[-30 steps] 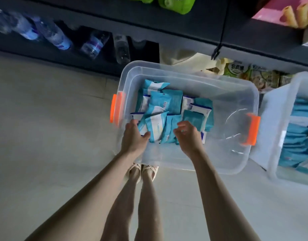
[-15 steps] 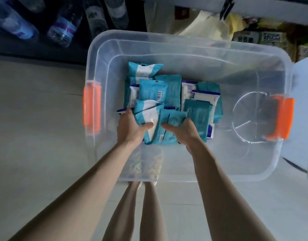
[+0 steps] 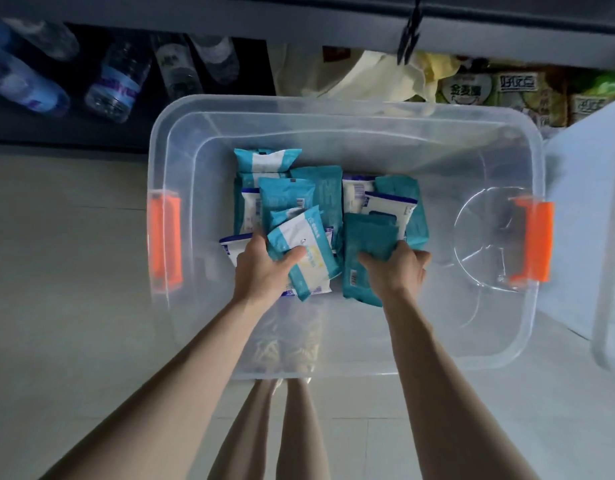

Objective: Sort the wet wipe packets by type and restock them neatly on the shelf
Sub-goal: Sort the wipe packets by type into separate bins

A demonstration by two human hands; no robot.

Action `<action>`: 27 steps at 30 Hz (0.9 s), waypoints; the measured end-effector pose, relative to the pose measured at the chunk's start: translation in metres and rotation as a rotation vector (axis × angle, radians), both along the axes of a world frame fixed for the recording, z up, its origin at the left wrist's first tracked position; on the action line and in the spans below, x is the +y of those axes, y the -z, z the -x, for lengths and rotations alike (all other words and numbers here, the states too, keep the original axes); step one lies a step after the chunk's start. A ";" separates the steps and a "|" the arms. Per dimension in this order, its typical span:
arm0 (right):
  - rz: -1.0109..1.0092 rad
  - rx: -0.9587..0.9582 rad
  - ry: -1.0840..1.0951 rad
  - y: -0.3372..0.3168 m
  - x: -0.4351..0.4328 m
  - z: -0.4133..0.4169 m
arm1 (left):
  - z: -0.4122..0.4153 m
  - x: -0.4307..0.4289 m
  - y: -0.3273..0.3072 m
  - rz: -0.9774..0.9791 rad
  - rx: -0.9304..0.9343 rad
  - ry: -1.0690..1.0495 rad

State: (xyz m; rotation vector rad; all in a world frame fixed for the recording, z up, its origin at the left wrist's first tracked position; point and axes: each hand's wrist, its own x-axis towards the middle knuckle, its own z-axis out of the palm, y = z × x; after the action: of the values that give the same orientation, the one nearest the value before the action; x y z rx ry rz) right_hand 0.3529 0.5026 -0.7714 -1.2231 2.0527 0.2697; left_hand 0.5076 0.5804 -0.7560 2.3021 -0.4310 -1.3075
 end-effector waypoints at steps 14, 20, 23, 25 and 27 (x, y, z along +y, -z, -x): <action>0.194 0.052 -0.179 0.002 -0.003 -0.005 | 0.004 0.002 -0.002 0.032 0.003 -0.015; 0.119 -0.077 0.005 0.007 -0.015 -0.004 | 0.004 0.002 0.001 0.025 0.039 -0.139; 0.076 -0.175 0.047 -0.001 -0.015 0.002 | 0.002 0.000 -0.009 0.053 0.095 -0.197; 0.094 -0.323 0.133 -0.021 -0.011 0.007 | -0.001 0.000 -0.026 0.108 0.134 -0.217; 0.129 -0.594 0.327 -0.056 -0.006 0.014 | -0.005 0.001 -0.053 0.205 0.173 -0.234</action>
State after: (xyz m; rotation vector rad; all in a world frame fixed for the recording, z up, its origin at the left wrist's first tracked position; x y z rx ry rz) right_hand 0.3391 0.4962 -0.7152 -0.8782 1.7158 -0.3481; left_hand 0.5126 0.5816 -0.7029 1.9856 -0.2190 -1.2693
